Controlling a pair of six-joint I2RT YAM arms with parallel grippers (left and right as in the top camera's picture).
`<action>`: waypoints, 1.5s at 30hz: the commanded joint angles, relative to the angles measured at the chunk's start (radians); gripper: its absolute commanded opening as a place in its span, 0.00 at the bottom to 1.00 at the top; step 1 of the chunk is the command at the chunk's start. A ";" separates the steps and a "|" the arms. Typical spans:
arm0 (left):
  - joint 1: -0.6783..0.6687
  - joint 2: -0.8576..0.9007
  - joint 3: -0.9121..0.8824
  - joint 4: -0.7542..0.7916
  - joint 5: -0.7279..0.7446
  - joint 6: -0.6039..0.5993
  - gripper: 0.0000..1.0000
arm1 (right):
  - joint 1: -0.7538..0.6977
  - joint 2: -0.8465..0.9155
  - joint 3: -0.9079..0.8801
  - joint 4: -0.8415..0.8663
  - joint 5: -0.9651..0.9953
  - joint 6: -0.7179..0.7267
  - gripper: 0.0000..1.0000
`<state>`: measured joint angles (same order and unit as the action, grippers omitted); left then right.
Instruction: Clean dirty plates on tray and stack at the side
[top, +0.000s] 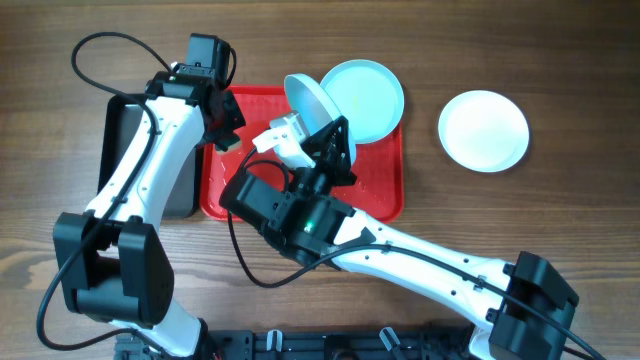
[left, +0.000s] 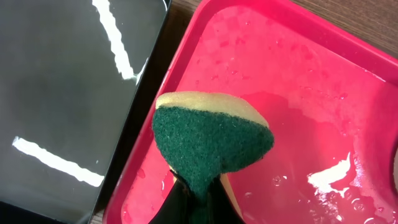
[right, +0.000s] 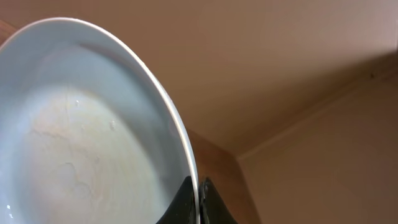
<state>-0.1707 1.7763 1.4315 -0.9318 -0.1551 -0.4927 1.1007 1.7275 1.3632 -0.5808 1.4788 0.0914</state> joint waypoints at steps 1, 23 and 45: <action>0.005 0.006 -0.008 0.003 0.009 -0.018 0.04 | 0.002 -0.021 0.006 0.037 0.041 -0.093 0.04; 0.006 0.006 -0.008 0.003 0.009 -0.017 0.04 | -0.041 -0.021 0.003 -0.235 -0.629 0.295 0.04; 0.005 0.006 -0.008 0.003 0.009 -0.017 0.04 | -1.294 -0.150 -0.076 -0.196 -1.522 0.223 0.04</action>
<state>-0.1707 1.7763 1.4315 -0.9318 -0.1539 -0.4927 -0.0525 1.5368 1.3449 -0.8085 -0.0093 0.3275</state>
